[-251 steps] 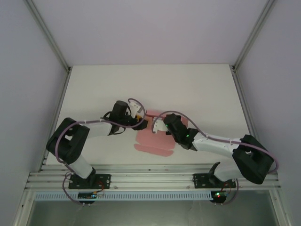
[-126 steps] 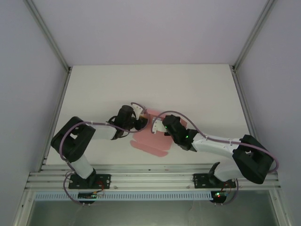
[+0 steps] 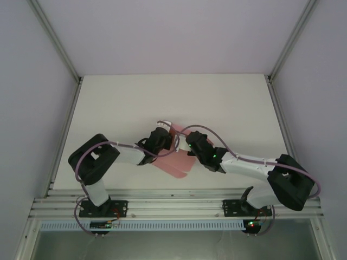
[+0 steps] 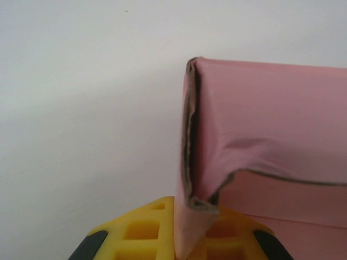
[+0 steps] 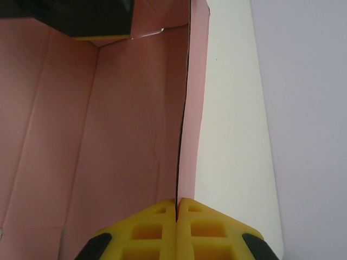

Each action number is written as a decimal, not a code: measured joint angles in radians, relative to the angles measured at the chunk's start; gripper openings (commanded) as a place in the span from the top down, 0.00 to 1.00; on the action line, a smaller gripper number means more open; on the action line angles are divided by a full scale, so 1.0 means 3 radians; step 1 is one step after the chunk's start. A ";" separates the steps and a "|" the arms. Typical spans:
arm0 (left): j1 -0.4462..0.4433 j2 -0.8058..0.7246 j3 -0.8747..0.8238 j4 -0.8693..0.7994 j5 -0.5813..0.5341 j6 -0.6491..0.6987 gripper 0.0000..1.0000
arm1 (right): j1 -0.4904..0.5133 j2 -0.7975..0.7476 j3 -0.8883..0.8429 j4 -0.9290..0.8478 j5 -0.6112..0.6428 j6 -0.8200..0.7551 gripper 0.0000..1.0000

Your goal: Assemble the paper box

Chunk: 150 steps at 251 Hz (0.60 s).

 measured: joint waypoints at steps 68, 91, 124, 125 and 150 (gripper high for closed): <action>0.0057 -0.0013 -0.0164 0.0317 0.0178 0.0001 1.00 | -0.0072 0.0011 0.0078 -0.0175 -0.0169 0.0277 0.46; 0.0102 -0.0083 -0.0211 0.0298 0.0285 0.0005 1.00 | -0.0151 -0.0037 0.0114 -0.0337 -0.0359 0.0446 0.33; 0.0140 -0.0225 -0.0225 0.0153 0.0367 0.0009 1.00 | -0.0291 -0.0319 0.0146 -0.0467 -0.0608 0.0696 0.12; 0.0140 -0.0229 -0.0224 0.0148 0.0369 0.0009 1.00 | -0.0294 -0.0328 0.0146 -0.0467 -0.0615 0.0690 0.11; 0.0140 -0.0273 -0.0165 0.0010 0.0394 0.0005 1.00 | -0.0392 -0.0654 0.0153 -0.0455 -0.0796 0.0891 0.01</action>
